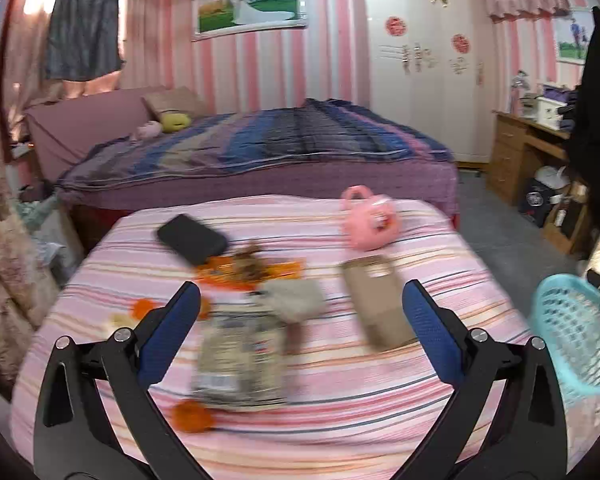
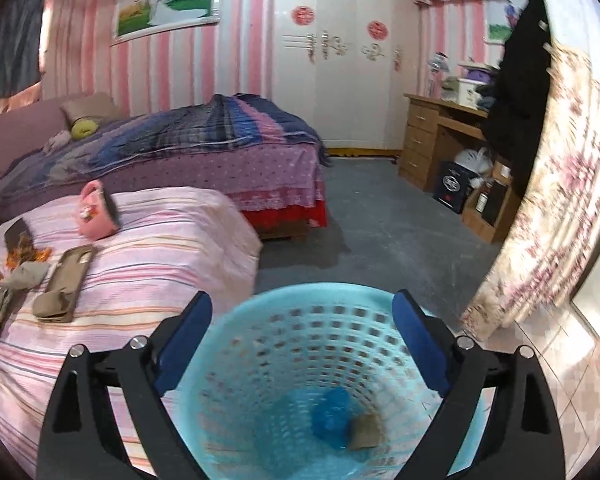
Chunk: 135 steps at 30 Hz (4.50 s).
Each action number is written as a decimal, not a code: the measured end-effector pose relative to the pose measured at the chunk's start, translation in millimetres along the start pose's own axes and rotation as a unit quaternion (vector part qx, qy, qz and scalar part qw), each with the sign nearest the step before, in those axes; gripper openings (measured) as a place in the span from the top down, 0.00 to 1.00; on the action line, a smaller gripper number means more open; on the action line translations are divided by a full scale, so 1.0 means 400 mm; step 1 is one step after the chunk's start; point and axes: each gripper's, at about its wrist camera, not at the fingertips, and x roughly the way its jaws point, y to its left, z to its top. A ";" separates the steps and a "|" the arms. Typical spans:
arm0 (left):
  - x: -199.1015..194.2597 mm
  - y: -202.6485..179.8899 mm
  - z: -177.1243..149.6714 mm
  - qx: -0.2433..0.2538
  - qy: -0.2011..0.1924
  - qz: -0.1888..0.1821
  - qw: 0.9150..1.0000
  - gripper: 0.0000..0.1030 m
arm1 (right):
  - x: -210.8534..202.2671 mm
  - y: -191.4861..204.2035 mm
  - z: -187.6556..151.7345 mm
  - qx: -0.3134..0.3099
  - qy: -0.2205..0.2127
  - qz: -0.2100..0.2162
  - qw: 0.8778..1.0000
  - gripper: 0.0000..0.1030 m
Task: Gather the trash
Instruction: 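Carry the bag and tube to the blue basket and open both grippers, then grasp the orange peel with the left gripper while the right gripper grasps the snack wrapper, then carry the peel and wrapper to the blue basket and open both grippers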
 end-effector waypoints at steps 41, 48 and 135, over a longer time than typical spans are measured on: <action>0.091 0.304 -0.201 -0.038 0.103 -0.010 0.994 0.78 | -0.015 0.586 -0.055 -0.122 0.032 0.138 0.982 0.13; 0.083 0.410 -0.178 -0.080 0.083 0.030 0.993 0.78 | -0.018 0.711 -0.086 -0.132 0.050 0.179 0.974 0.13; 0.077 -0.666 -0.079 0.060 0.055 -0.237 0.968 0.77 | 0.006 -0.328 -0.069 0.039 0.039 0.001 0.998 0.94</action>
